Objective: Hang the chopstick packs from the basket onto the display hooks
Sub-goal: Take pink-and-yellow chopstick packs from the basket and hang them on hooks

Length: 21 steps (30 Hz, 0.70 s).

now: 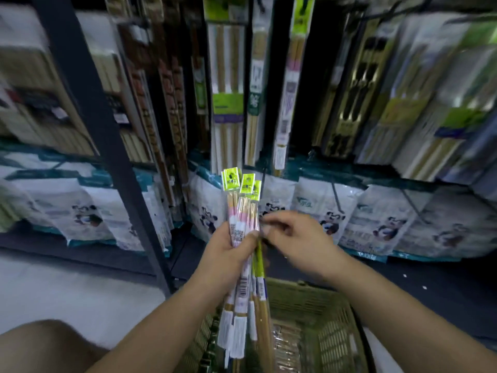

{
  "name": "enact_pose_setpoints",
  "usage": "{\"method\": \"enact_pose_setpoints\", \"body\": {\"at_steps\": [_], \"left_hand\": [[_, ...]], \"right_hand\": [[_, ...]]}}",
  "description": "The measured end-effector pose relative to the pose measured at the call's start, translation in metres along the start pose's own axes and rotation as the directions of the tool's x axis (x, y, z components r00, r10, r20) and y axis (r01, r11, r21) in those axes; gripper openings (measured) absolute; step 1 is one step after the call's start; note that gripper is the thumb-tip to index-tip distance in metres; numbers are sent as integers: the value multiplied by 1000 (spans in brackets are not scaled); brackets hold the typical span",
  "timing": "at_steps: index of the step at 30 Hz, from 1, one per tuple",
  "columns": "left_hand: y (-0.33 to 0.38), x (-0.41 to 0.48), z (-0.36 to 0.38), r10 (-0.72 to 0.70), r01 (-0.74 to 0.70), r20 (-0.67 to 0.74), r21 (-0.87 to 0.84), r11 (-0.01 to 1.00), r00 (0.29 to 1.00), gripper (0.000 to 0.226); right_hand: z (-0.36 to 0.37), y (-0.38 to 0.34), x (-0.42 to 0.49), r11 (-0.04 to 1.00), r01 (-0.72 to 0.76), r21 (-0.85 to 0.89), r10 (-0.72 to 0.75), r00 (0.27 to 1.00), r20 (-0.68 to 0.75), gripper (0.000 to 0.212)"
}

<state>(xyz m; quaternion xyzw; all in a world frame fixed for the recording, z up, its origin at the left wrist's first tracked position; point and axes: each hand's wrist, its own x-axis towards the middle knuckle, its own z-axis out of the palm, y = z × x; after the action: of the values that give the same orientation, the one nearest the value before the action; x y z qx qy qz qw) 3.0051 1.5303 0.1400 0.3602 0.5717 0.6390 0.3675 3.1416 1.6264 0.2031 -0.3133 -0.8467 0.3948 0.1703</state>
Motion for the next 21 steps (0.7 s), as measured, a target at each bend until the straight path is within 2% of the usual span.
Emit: {"method": "enact_pose_setpoints", "body": {"at_steps": [3,6,10,14,17,21], "left_hand": [[36,4,2,38,-38,24,3,999,999,7],[71,15,7,108,-109,41,17,994,993,17],[108,32,12,202,-196,97,-70,978,974,13],[131,40,15,269,-247,95,-198,949,958,26],[136,47,14,323,-307,66,-178,935,944,38],[137,55,11,388,-380,25,-144,913,921,38]], "right_hand": [[-26,-29,13,966,33,257,15,983,-182,14],[-48,-54,24,945,105,309,-25,967,-252,15],[-69,-75,40,917,146,371,-37,958,-285,16],[-86,-88,52,874,176,453,-48,959,-281,20],[-92,-95,58,840,185,511,-46,961,-274,21],[-94,-100,67,787,194,585,-20,957,-290,16]]}}
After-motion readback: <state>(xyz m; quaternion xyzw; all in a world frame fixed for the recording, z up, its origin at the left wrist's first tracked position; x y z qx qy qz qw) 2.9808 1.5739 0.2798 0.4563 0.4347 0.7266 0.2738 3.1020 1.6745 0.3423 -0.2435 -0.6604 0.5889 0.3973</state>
